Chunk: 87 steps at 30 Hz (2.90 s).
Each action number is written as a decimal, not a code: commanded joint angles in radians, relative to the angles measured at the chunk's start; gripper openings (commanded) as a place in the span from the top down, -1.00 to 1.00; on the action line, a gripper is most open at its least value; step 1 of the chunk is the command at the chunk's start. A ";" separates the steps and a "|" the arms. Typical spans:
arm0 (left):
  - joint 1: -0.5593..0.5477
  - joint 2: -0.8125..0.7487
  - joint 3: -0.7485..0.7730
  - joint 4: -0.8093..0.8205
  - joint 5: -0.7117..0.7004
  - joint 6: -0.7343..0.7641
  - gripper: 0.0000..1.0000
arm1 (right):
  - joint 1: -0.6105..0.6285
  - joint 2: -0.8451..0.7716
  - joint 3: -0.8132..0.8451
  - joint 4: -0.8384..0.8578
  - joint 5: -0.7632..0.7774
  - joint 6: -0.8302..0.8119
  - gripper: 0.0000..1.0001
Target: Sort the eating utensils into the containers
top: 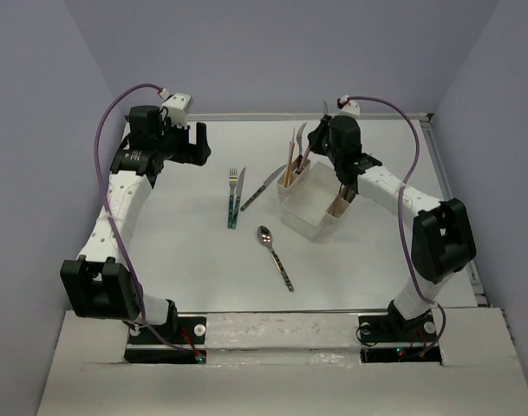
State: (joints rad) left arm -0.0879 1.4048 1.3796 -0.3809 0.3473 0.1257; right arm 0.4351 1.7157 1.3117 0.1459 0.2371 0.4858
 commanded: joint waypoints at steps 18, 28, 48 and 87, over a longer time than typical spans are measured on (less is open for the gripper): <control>-0.013 -0.006 -0.060 0.018 0.003 0.032 -0.98 | 0.024 -0.106 -0.069 0.083 -0.030 -0.073 -0.13; -0.230 0.204 -0.136 -0.038 -0.131 0.167 -0.80 | 0.033 -0.350 -0.075 -0.015 -0.024 -0.211 -0.11; -0.240 0.623 0.101 -0.110 -0.217 0.140 0.04 | 0.033 -0.627 -0.249 -0.127 0.065 -0.231 -0.10; -0.097 0.226 0.510 -0.199 0.050 0.110 1.00 | 0.056 -0.500 0.041 -0.201 -0.298 -0.164 -0.14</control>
State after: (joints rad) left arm -0.0948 1.8198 1.7046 -0.5926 0.2935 0.2501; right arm 0.4595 1.1515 1.1809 -0.0593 0.1249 0.2382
